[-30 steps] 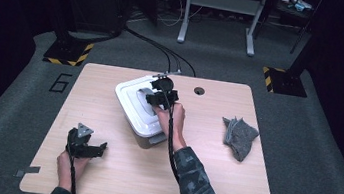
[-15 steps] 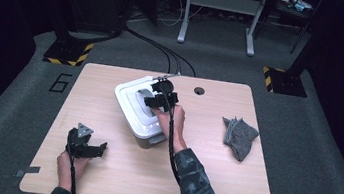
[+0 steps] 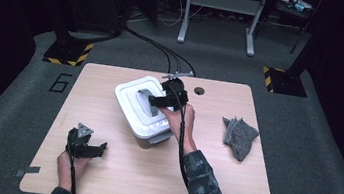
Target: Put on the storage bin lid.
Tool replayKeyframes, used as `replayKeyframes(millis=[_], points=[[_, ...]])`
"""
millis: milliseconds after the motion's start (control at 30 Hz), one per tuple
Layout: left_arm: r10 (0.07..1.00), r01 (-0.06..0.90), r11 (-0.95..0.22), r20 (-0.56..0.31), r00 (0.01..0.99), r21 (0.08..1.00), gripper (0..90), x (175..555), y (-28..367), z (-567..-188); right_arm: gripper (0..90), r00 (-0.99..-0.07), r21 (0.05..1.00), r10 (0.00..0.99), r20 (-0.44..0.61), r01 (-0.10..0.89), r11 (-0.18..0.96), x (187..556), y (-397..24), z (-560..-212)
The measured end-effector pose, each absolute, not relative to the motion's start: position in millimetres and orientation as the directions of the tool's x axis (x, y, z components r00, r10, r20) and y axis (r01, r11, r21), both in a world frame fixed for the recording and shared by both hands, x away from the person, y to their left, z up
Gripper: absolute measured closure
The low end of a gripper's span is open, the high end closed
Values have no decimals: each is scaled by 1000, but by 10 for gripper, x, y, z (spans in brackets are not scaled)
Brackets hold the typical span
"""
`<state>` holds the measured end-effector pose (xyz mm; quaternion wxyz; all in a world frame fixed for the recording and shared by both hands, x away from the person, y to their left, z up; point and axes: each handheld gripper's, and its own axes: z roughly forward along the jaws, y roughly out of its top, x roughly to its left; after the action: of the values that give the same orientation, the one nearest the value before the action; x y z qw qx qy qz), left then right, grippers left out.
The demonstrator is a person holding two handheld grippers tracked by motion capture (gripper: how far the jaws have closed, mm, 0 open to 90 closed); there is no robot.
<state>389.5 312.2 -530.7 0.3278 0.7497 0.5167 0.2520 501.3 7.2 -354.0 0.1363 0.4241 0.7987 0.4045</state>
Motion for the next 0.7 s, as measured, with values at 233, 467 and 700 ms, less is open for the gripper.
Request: replayKeyframes(millis=[233, 467, 700], points=[[940, 610, -251, 39, 339, 752, 111, 3896, 3123, -5307, 144, -596, 783, 793, 125, 550, 290, 4977, -208, -3481], [940, 609, -251, 38, 340, 753, 111, 3896, 3123, -5308, 97, -582, 800, 807, 102, 530, 281, 4930, -511, -3440], [940, 610, -251, 39, 339, 752, 111, 3895, 3122, -5307, 66, -548, 809, 832, 93, 529, 258, 4840, -828, -3481]])
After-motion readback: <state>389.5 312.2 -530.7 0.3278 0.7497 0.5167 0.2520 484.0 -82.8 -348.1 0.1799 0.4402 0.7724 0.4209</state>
